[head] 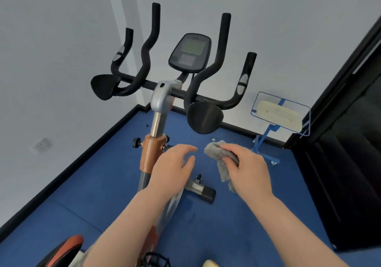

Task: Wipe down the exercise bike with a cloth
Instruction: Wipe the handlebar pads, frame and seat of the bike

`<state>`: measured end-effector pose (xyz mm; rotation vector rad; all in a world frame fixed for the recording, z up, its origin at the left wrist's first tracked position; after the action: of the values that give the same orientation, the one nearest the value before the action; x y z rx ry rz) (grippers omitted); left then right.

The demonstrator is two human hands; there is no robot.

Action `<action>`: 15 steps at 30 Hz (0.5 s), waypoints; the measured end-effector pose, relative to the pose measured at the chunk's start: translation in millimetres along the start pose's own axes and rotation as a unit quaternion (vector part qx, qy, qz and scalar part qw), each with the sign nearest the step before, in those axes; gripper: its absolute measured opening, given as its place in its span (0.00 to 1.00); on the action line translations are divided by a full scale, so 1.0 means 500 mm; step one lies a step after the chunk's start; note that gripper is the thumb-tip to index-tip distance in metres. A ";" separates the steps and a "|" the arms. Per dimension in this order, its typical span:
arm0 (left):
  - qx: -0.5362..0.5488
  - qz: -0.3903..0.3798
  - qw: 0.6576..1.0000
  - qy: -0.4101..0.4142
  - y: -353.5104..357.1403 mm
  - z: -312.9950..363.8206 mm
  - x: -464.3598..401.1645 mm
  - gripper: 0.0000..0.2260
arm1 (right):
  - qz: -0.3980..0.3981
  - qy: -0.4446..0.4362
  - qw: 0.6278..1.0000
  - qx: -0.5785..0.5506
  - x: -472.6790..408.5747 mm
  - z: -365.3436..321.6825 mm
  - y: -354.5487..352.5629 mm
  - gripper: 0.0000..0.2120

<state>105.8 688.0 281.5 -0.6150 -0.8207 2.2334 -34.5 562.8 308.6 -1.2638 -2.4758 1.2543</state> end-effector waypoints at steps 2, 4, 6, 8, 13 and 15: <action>-0.023 0.038 0.998 0.037 -0.011 0.024 -0.035 0.11 | 0.023 -0.007 1.000 -0.011 -0.038 -0.009 -0.007 0.14; -0.048 0.058 0.996 0.049 -0.016 0.043 -0.065 0.11 | 0.038 -0.013 0.999 -0.015 -0.066 -0.014 -0.014 0.14; -0.041 0.041 0.997 0.050 -0.006 0.054 -0.098 0.12 | 0.049 -0.020 0.999 -0.011 -0.092 -0.013 -0.023 0.14; -0.035 0.015 0.997 0.060 0.004 0.066 -0.131 0.12 | 0.052 -0.029 0.998 -0.006 -0.115 -0.012 -0.028 0.14; -0.045 0.008 0.997 0.070 0.000 0.074 -0.177 0.12 | 0.057 -0.033 0.998 -0.024 -0.159 -0.020 -0.017 0.13; -0.036 0.019 0.997 0.065 -0.011 0.065 -0.182 0.12 | 0.074 -0.040 0.996 -0.036 -0.167 -0.030 -0.014 0.12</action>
<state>148.5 613.0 325.2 -0.8073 -0.8324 2.1790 21.8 511.1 345.6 -1.4665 -2.5454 1.2809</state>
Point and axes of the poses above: each hand's wrist, its own x-axis away from the middle knuckle, its own y-axis out of the palm, z = x × y, the point moved 7 cm from there along -x, towards the middle knuckle, and after that the axes turned 1 degree about z, right-handed, at the moved point
